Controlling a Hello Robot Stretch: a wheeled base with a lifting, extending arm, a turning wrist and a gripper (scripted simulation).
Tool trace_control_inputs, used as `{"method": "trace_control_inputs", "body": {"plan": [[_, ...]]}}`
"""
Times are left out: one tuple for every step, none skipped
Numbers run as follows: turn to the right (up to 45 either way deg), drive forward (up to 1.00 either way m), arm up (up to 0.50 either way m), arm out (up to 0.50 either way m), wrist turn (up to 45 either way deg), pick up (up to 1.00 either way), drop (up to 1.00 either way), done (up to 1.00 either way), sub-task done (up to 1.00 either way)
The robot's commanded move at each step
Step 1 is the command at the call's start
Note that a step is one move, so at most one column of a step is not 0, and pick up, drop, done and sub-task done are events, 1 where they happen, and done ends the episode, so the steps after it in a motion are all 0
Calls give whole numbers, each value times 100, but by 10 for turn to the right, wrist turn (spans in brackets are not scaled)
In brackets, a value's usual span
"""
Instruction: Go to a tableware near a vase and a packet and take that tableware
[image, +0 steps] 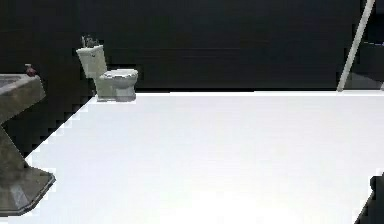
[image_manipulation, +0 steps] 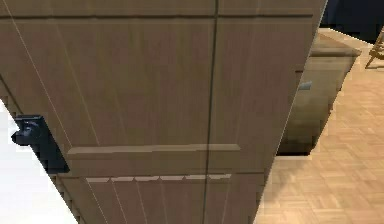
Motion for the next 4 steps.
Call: {"method": "trace_control_inputs", "body": {"plan": [[-30, 0, 0, 0, 0, 0, 0, 0, 0], [0, 90, 0, 0, 0, 0, 0, 0, 0], [450, 0, 0, 0, 0, 0, 0, 0, 0], [60, 0, 0, 0, 0, 0, 0, 0, 0]]}}
